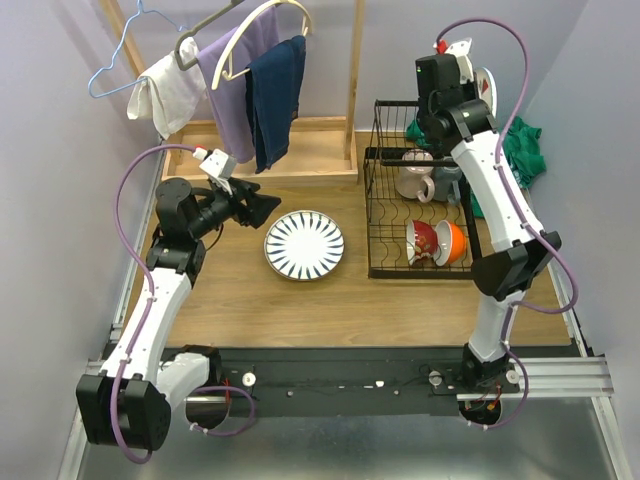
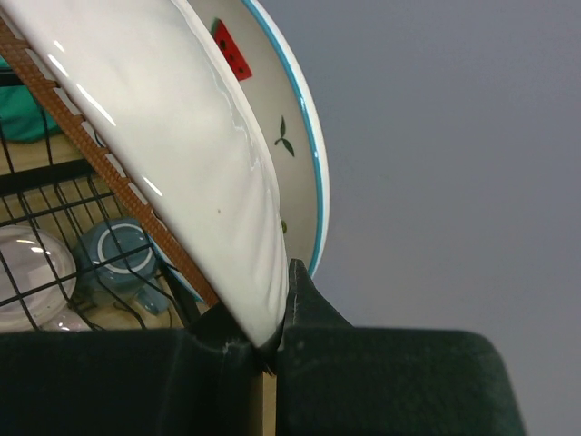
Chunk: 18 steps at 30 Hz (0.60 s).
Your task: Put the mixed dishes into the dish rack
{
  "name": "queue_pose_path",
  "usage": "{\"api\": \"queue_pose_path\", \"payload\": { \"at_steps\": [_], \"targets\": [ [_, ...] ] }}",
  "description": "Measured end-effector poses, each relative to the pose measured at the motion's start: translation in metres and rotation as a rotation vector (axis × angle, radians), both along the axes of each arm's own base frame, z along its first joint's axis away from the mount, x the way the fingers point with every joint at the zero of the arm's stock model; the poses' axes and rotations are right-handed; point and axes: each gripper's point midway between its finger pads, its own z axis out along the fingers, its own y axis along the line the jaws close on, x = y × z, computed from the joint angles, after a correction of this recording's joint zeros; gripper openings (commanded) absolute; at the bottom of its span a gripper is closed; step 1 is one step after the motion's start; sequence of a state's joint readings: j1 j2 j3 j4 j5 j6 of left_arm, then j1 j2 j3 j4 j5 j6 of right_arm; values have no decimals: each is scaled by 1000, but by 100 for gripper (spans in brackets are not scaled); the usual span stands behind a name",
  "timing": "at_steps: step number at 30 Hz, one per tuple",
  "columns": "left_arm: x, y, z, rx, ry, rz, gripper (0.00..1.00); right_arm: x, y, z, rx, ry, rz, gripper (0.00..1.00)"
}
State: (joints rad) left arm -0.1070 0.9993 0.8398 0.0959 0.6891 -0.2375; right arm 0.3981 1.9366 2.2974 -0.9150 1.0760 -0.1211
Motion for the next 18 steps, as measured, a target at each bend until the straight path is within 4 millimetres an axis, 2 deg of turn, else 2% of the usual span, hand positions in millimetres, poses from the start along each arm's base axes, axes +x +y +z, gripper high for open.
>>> {"api": "queue_pose_path", "payload": {
  "at_steps": [9, 18],
  "targets": [
    [4, -5, -11, 1, 38, -13, 77, -11, -11, 1, 24, -10, -24, 1],
    [5, -7, -14, -1, 53, -18, 77, -20, -22, -16, 74, 10, -72, 1]
  ]
}}
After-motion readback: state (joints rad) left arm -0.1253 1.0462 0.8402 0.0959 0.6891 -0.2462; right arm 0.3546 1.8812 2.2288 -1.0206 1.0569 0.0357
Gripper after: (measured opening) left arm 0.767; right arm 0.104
